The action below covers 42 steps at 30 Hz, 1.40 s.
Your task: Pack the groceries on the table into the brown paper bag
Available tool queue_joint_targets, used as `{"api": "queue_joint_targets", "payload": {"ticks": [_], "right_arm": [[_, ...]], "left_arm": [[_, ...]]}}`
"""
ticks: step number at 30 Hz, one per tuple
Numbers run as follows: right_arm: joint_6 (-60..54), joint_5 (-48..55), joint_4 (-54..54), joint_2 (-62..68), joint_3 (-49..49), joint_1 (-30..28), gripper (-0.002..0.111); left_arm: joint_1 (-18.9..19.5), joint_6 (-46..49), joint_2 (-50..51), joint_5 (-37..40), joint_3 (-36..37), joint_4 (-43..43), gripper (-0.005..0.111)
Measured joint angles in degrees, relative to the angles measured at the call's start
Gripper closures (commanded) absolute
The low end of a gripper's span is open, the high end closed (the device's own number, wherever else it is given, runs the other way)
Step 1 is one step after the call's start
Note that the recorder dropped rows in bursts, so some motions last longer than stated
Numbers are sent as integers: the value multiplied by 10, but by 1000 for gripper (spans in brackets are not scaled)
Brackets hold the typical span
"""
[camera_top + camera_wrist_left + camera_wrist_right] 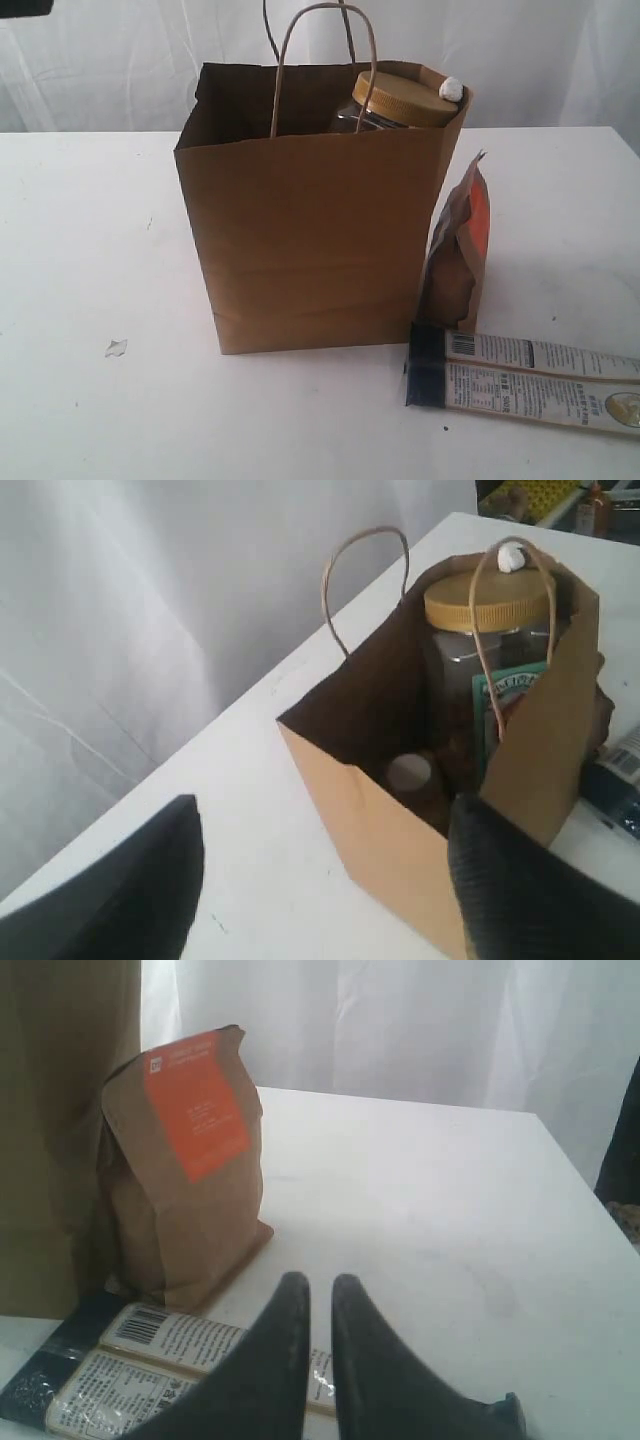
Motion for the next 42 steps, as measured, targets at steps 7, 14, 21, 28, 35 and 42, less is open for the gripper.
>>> {"api": "queue_joint_targets", "payload": {"ticks": [7, 14, 21, 28, 35, 42], "right_arm": [[0, 0, 0, 0, 0, 0, 99], [0, 0, 0, 0, 0, 0, 99], [0, 0, 0, 0, 0, 0, 99], [0, 0, 0, 0, 0, 0, 99], [0, 0, 0, 0, 0, 0, 99], [0, 0, 0, 0, 0, 0, 99]], "left_arm": [[0, -33, -110, -6, 123, 12, 36], [0, -66, -198, -12, 205, 13, 36], [0, -108, -206, 26, 209, 23, 36], [0, -111, -206, 34, 209, 23, 36], [0, -107, -201, 33, 219, 16, 36], [0, -103, -243, -68, 302, 30, 36]]}}
